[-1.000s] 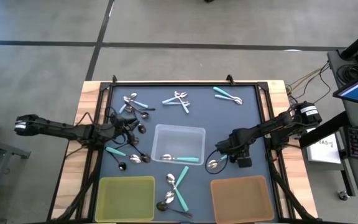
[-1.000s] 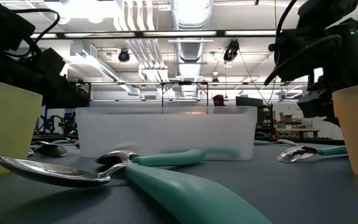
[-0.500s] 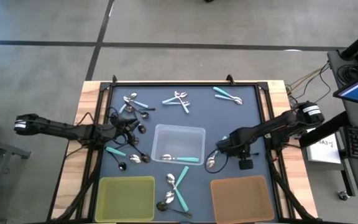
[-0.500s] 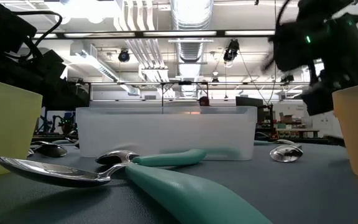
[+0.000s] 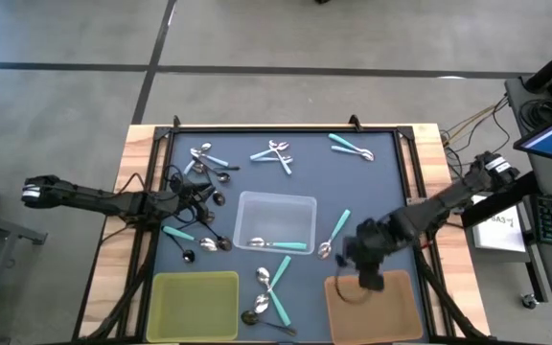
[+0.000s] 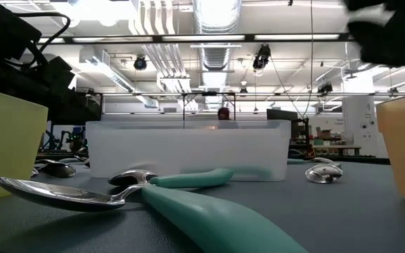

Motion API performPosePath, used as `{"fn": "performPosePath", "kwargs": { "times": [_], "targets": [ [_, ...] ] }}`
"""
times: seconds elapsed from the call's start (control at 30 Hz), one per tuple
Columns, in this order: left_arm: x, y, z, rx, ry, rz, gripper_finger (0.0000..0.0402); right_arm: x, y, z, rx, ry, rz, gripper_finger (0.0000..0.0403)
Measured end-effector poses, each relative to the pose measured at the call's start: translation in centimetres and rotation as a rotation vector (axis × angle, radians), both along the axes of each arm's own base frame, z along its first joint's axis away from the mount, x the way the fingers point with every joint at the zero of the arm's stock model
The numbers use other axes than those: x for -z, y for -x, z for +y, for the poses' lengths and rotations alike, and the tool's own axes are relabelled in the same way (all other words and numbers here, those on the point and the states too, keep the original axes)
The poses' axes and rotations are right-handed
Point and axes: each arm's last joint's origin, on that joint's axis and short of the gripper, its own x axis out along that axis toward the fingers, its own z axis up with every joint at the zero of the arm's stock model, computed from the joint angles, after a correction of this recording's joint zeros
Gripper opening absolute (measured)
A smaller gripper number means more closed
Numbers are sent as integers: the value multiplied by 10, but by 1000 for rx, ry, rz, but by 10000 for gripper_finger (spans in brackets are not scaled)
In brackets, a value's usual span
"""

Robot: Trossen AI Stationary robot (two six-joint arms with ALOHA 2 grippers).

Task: Sort silverware by color (type)
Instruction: Put the black spoon into the orange bin

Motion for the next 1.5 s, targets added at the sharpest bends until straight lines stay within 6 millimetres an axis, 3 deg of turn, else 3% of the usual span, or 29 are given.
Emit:
{"fn": "performPosePath", "kwargs": {
  "times": [0.2,0.4,0.73,1.13,1.5],
  "targets": [
    [0,0,0,0,0,-3,87,13,4,58,-85,-7,63,9],
    [-3,-2,0,1,3,-49,87,35,-4,82,-84,61,167,23],
    [-12,-5,0,1,9,-146,87,41,-4,82,-61,126,248,65],
    [-12,-5,0,0,9,-150,87,12,0,69,-49,224,27,124],
    [-13,-5,0,-8,33,-171,87,-4,5,58,6,301,-86,128]
  ]
}}
